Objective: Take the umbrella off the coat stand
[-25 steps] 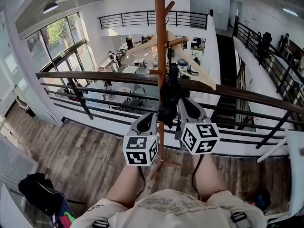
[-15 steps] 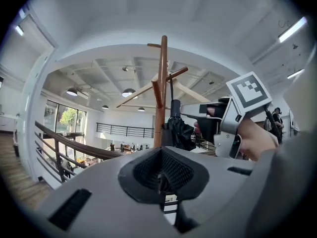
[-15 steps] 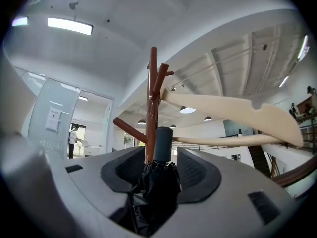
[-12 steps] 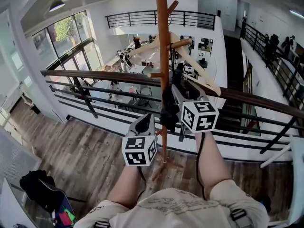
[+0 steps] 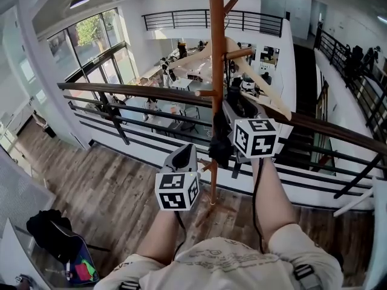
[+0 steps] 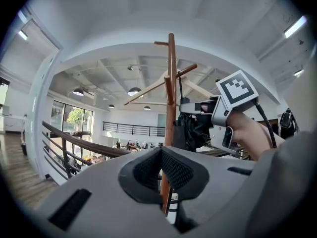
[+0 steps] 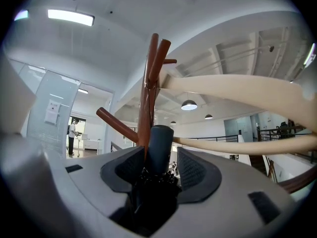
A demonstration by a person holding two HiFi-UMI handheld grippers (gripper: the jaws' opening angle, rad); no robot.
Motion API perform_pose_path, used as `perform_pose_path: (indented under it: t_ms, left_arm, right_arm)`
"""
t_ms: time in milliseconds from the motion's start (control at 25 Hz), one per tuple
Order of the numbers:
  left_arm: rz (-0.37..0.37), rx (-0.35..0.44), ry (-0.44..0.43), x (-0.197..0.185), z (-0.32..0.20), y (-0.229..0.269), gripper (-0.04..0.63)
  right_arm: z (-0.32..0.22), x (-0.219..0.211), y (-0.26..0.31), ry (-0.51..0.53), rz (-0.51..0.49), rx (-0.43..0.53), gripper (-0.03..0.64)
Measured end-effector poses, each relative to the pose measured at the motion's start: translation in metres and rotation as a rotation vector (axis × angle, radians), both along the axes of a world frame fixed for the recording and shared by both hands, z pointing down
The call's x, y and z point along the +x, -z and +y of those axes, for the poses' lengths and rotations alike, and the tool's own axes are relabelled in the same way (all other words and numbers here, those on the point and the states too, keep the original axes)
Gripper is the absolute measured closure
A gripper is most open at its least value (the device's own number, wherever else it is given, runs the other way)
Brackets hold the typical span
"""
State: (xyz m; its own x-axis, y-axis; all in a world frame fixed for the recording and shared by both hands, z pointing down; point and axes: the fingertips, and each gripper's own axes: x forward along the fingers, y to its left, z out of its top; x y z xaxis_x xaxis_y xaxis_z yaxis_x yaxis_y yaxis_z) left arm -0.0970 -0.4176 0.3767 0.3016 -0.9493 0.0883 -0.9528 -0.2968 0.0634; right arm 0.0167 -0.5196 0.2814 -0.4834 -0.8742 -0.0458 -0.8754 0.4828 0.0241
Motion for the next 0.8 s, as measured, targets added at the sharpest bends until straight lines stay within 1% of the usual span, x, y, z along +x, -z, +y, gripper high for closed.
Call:
perform_pose_path:
  t_ms: [120, 200, 360, 440, 560, 800]
  left_arm:
    - [-0.003, -0.003, 0.005, -0.001, 0.000, -0.001, 0.591]
    - [-0.005, -0.005, 0.008, -0.001, 0.001, -0.002, 0.591]
    - [-0.009, -0.006, 0.012, -0.002, 0.001, -0.001, 0.591]
    - [-0.010, -0.003, 0.012, -0.003, 0.000, 0.001, 0.591]
    - [-0.010, -0.001, 0.012, -0.003, 0.000, 0.002, 0.591]
    - [-0.012, -0.003, 0.004, -0.002, 0.001, -0.001, 0.591]
  right_arm:
    - [-0.001, -0.005, -0.001, 0.045, 0.029, 0.000, 0.439]
    - [-0.001, -0.006, -0.001, 0.071, 0.030, -0.003, 0.445]
    - [0.000, -0.004, 0.000, 0.088, -0.026, -0.015, 0.462]
    - [0.002, -0.004, 0.002, 0.084, -0.043, -0.017, 0.465]
    - [0.006, -0.005, 0.006, 0.070, -0.039, 0.001, 0.468]
    - [0.021, 0.005, 0.033, 0.016, -0.066, 0.088, 0.469]
